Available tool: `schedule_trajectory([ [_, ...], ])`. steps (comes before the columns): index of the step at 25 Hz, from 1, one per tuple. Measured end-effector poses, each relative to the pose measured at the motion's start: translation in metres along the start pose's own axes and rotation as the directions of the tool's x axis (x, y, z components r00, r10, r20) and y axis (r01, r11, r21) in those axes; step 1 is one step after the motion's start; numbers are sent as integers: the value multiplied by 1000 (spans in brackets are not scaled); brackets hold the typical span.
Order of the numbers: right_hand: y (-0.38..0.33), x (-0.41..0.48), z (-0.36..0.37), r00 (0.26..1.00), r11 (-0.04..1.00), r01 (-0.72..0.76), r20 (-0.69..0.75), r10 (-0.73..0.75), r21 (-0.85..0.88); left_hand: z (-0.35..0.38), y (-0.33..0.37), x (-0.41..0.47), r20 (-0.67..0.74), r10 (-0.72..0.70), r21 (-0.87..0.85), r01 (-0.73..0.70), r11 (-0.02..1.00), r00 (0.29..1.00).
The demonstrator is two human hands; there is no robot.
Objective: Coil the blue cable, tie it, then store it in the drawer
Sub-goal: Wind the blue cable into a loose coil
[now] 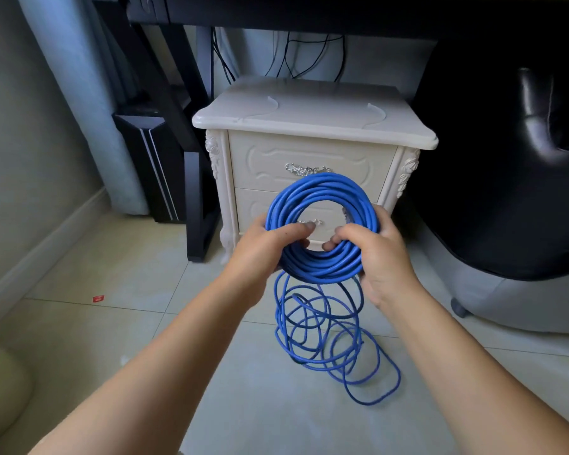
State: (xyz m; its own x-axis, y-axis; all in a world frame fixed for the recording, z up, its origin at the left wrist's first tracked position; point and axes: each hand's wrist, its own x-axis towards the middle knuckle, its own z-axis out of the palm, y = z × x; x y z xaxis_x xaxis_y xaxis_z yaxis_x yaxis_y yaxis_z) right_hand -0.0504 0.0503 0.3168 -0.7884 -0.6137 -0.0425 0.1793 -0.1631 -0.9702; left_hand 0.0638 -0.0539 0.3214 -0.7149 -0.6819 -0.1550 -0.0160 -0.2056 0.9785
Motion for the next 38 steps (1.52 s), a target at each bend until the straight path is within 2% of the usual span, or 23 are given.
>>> schedule_trajectory([
  [3, -9, 3, -3, 998, 992, -35, 50, 42, -118, -11, 8, 1, 92, 69, 200, -87, 976, 993],
  [5, -11, 4, -2, 989, 978, -87, 99, 107, -190, -17, 10, 4, 159, 88, 229, -123, 966, 983],
  [8, -11, 4, -3, 963, 957, -210, 127, 238, -201, -19, 7, 8, 218, -71, 232, 19, 972, 973],
  [9, -11, 5, -3, 953, 951, -242, 137, 270, -192, -17, 5, 9, 186, -119, 233, 73, 970, 975],
  [11, -8, 5, -4, 942, 948, -271, 157, 297, -166, -10, 2, 8, 99, -118, 164, 101, 981, 988],
  [14, -4, 7, -7, 953, 960, -262, 132, 273, -95, -1, -1, 5, 0, -4, 94, 4, 996, 1000],
  [17, -3, 3, -7, 952, 952, -232, 153, 264, -200, 1, 0, 6, -115, 106, 51, -101, 994, 988],
  [20, 4, -3, -1, 947, 940, -223, 171, 272, -259, 1, 0, 4, -225, 154, 21, -154, 988, 962],
  [22, 8, -4, 2, 967, 956, -212, 98, 236, -205, 2, -2, 2, -152, 162, 18, -161, 987, 975],
  [25, 4, 1, -2, 976, 975, -219, -13, 219, -22, -7, -4, 4, 186, 101, -53, -93, 994, 977],
  [27, -2, 4, -6, 974, 973, -223, -22, 224, 61, -18, -4, 6, 316, -4, 41, -9, 999, 949],
  [29, -6, 5, -8, 976, 969, -214, -19, 218, 123, -20, -10, 3, 338, -157, 273, 63, 960, 928],
  [31, -7, 5, -10, 975, 959, -214, -12, 220, 188, -13, -25, 0, 234, -268, 551, 99, 828, 934],
  [32, -8, 5, -12, 975, 952, -214, -7, 221, 220, -10, -34, 0, 168, -269, 630, 107, 769, 948],
  [33, -9, 5, -13, 975, 945, -213, -3, 221, 248, -8, -42, 3, 129, -257, 646, 115, 754, 958],
  [35, -11, 6, -18, 976, 943, -211, -3, 219, 258, -5, -44, 7, 111, -264, 484, 180, 856, 958],
  [36, -12, 6, -21, 976, 951, -208, -12, 216, 230, -6, -39, 9, 103, -287, 336, 238, 911, 952],
  [38, -12, 10, -30, 978, 976, -189, -71, 197, 112, -10, -25, 13, 94, -327, 1, 329, 944, 940],
])
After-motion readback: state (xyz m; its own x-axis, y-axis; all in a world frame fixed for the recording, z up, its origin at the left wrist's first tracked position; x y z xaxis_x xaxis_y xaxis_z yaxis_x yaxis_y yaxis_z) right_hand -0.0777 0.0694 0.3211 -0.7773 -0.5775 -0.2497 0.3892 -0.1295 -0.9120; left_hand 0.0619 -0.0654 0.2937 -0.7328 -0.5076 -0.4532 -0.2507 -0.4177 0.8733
